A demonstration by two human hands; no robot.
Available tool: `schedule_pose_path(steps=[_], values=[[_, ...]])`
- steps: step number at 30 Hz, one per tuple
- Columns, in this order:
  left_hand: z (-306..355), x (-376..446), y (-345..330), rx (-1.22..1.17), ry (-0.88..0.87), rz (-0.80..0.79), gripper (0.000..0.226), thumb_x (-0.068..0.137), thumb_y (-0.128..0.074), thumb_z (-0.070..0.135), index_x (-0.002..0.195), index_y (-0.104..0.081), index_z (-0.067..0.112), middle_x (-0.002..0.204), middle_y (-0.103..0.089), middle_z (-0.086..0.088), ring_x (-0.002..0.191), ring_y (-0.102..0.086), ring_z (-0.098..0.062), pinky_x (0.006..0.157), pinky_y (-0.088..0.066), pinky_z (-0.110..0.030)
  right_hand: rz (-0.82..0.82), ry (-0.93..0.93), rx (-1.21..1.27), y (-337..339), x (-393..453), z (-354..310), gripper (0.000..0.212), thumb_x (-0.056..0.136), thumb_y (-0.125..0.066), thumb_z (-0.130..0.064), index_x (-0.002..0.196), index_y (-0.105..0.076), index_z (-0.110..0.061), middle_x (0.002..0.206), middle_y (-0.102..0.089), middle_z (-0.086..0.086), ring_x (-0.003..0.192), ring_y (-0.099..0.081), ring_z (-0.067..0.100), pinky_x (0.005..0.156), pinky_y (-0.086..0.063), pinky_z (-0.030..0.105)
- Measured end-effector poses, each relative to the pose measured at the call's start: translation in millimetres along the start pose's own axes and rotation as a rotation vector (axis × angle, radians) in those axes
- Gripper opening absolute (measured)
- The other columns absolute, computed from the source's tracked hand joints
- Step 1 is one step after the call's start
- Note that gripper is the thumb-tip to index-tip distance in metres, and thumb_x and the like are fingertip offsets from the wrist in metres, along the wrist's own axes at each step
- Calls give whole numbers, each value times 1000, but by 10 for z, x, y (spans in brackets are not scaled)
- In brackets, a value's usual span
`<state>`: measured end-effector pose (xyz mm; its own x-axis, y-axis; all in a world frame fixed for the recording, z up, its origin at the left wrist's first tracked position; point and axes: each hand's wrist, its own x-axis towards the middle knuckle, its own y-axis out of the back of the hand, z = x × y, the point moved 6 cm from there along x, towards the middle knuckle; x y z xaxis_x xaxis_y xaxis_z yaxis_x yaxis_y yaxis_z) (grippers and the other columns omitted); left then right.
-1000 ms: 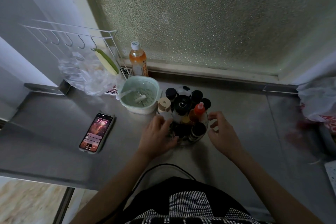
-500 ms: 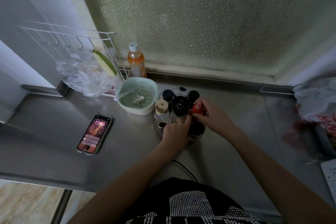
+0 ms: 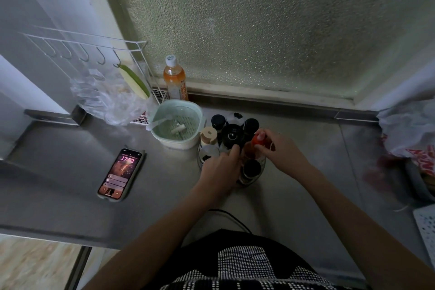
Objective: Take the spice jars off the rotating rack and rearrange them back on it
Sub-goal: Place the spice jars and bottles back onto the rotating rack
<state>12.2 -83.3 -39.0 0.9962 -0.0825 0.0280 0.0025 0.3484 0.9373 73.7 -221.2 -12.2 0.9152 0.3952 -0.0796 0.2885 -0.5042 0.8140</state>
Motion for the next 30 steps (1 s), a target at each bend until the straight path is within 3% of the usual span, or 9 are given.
schedule_pose_path(steps=[6,15,23,26,28,30], values=[[-61,22,268,-102,-16,42,18,93,-43,28,98,-45,11,76,-64,-13,62,-61,-33,60,-55,-41,53,-21,-58,97,-75,-15,25,87,-60,-27,103,-53,-10,77,-55,4,68,-51,23,60,-34,30],[-183,54,335,-113,42,38,17,88,-50,30,88,-46,13,78,-63,-11,69,-60,-32,57,-47,-34,311,-135,-54,516,-200,279,26,82,-63,-31,90,-45,-14,61,-45,-4,60,-47,26,59,-34,31],[-213,54,304,-101,38,16,18,87,-50,31,85,-46,14,77,-62,-10,67,-59,-31,57,-48,-34,127,-259,-188,381,-164,561,30,82,-60,-37,98,-51,-12,85,-65,13,76,-59,32,67,-49,39],[-213,45,308,-75,27,5,19,88,-49,33,86,-46,13,76,-60,-8,63,-53,-26,55,-40,-31,55,-292,-197,299,-170,598,30,83,-60,-37,100,-54,-13,87,-65,14,81,-61,32,68,-48,38],[-220,35,305,-79,26,8,19,88,-49,33,86,-46,14,75,-59,-8,63,-53,-25,55,-37,-31,88,-290,-213,336,-195,513,37,83,-60,-40,109,-54,-15,93,-63,13,92,-60,32,73,-47,38],[-236,27,297,-88,31,13,17,87,-49,31,84,-45,14,74,-60,-8,65,-57,-28,54,-37,-30,255,-206,-245,446,-271,276,46,81,-65,-39,119,-53,-15,95,-62,16,95,-58,33,76,-48,39]])
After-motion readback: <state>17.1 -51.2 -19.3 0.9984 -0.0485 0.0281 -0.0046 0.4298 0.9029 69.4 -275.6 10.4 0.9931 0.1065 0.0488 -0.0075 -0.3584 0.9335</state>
